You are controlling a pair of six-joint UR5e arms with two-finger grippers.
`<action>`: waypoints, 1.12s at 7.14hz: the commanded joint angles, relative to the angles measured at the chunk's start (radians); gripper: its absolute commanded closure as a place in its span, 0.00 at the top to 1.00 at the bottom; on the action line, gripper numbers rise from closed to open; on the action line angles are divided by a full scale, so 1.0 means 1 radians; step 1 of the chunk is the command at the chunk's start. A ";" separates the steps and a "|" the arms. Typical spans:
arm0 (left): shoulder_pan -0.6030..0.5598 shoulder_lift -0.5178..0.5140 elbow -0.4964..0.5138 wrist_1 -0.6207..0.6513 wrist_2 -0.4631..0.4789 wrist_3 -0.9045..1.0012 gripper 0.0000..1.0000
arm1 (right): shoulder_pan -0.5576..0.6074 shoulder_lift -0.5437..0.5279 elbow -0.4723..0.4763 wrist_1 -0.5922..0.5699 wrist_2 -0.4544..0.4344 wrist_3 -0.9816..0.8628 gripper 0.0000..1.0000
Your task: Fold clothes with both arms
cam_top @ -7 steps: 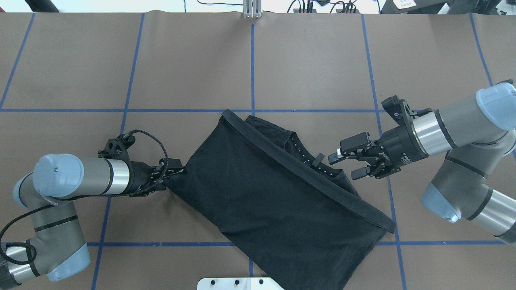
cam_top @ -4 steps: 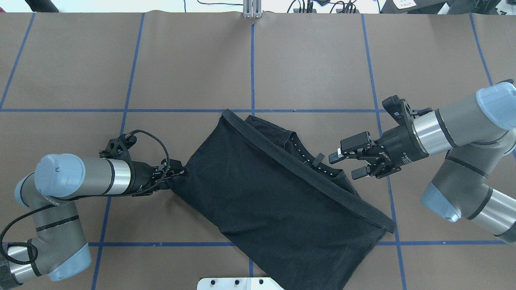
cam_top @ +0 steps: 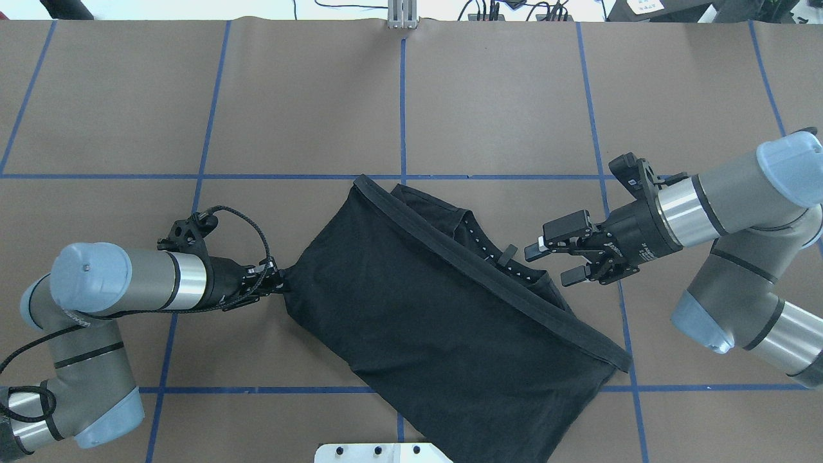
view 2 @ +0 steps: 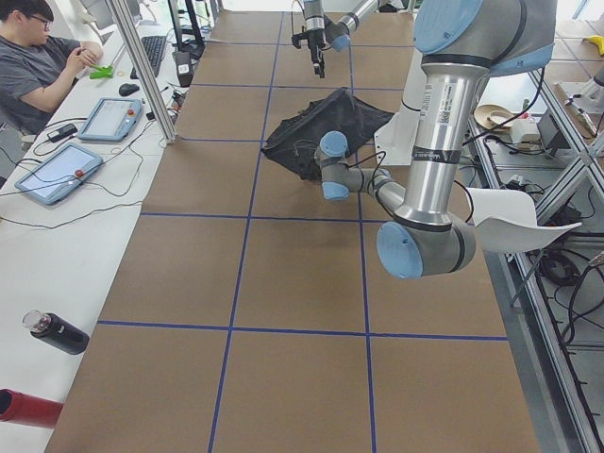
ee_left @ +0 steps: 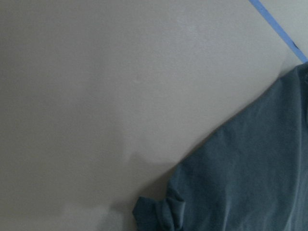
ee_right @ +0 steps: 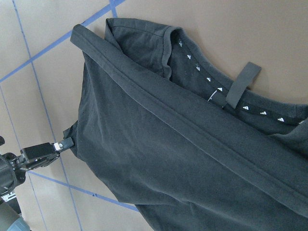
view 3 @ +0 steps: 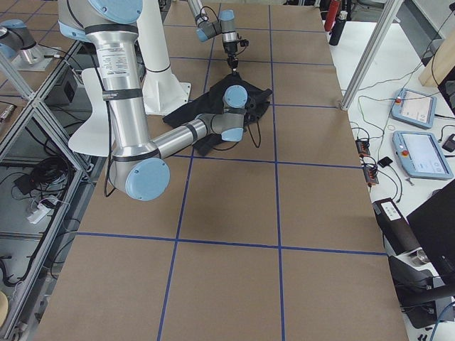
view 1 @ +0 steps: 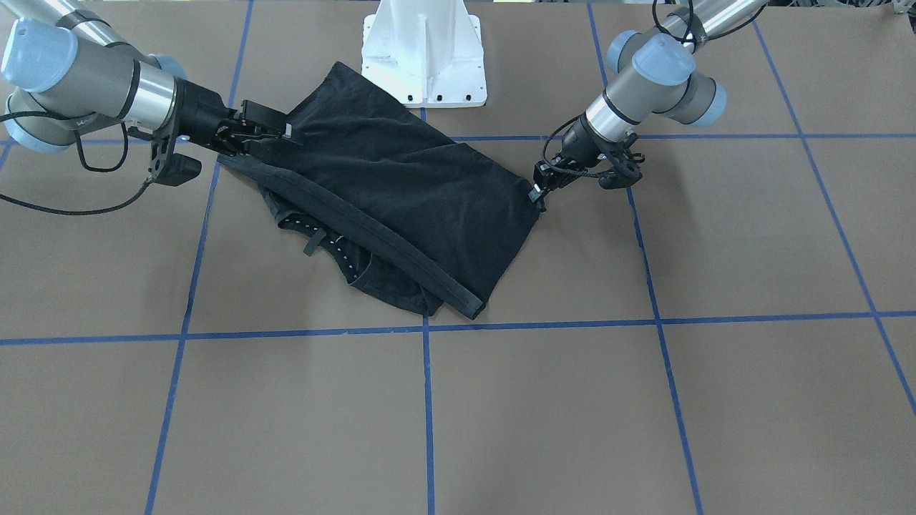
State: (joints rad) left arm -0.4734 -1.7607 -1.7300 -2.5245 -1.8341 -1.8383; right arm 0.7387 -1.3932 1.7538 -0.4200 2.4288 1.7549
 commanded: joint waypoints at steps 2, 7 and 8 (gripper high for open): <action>-0.098 -0.014 0.016 0.012 -0.019 0.014 0.00 | 0.007 -0.001 -0.001 0.004 0.003 0.000 1.00; -0.293 -0.388 0.440 0.027 -0.017 0.140 0.00 | 0.011 -0.010 0.009 0.010 0.004 0.000 1.00; -0.303 -0.460 0.520 0.026 -0.011 0.151 0.00 | 0.013 -0.010 0.009 0.013 -0.004 -0.002 1.00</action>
State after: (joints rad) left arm -0.7555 -2.1482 -1.2911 -2.4977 -1.8502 -1.7085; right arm 0.7506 -1.4025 1.7614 -0.4088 2.4312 1.7545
